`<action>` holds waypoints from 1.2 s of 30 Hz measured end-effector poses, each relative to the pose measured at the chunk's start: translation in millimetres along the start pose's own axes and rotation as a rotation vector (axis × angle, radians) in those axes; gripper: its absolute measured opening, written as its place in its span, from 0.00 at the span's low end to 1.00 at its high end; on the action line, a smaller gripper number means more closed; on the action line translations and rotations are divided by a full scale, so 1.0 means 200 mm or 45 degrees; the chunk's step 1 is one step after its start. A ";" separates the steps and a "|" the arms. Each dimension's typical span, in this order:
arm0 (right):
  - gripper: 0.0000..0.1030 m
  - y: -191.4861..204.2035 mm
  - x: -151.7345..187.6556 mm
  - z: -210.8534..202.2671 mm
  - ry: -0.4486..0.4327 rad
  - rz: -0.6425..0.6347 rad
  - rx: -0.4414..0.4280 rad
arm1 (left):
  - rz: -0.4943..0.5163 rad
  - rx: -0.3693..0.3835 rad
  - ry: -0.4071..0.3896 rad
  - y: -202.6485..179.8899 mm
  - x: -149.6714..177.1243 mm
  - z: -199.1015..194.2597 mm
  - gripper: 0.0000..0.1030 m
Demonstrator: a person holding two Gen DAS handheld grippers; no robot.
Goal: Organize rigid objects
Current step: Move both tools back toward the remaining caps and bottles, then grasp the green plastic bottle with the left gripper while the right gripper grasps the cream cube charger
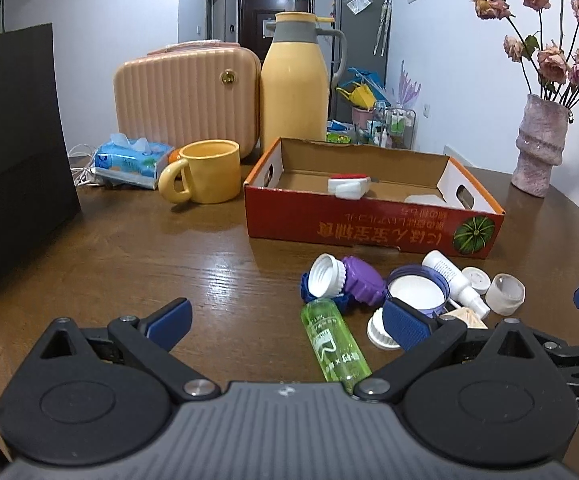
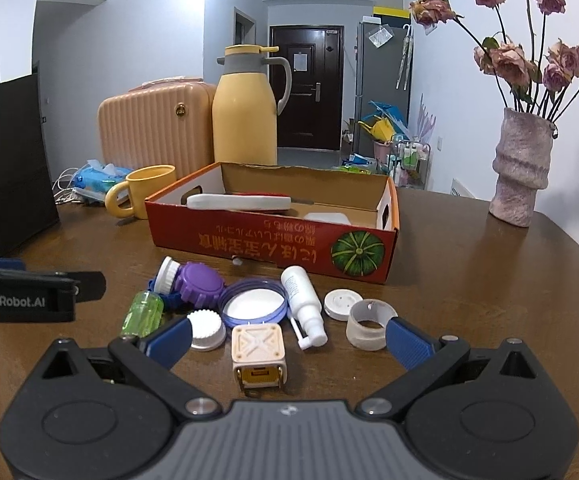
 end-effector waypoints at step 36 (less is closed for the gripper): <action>1.00 -0.08 0.09 0.17 0.068 0.082 0.023 | 0.039 0.030 0.187 -0.14 0.20 0.35 0.39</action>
Point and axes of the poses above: each gripper's, at about its wrist camera, not at the fingertips, and z roughly the way its jaws point, y to its left, x to its underside, the point moved 4 cm from there along z, roughly the way its jaws point, and after that the axes turned 4 degrees about z, right-handed, at the moved point
